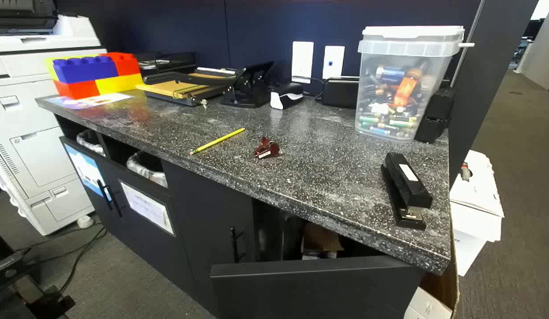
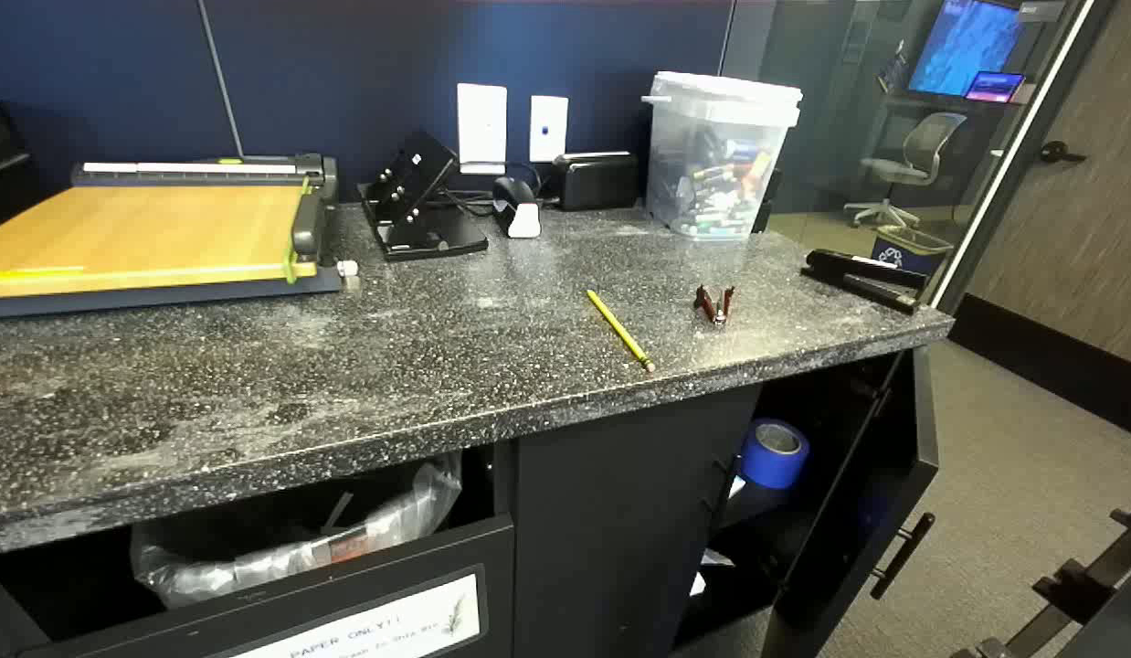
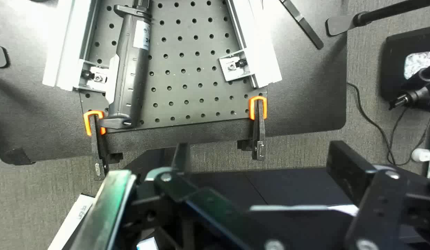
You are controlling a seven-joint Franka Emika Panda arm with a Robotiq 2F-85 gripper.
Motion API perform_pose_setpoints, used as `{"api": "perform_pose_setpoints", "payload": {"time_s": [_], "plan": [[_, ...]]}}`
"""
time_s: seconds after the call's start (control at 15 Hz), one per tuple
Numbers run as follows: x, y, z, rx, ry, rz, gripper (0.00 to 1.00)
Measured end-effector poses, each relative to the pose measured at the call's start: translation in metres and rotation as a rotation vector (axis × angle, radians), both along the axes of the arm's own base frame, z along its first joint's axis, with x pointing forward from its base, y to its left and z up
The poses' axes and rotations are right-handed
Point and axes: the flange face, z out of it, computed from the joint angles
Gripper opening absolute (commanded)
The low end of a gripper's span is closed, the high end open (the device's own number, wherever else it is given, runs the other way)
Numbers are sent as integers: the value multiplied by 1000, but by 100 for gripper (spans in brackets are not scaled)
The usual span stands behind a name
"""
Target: Open the left cabinet door.
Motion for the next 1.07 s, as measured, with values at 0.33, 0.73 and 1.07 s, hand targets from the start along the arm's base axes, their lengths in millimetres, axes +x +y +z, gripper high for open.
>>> {"api": "perform_pose_setpoints", "payload": {"time_s": [0.33,0.73,1.07], "plan": [[0,0,0,0,0,0,100],[0,0,0,0,0,0,100],[3,3,0,-5,-20,-14,100]]}}
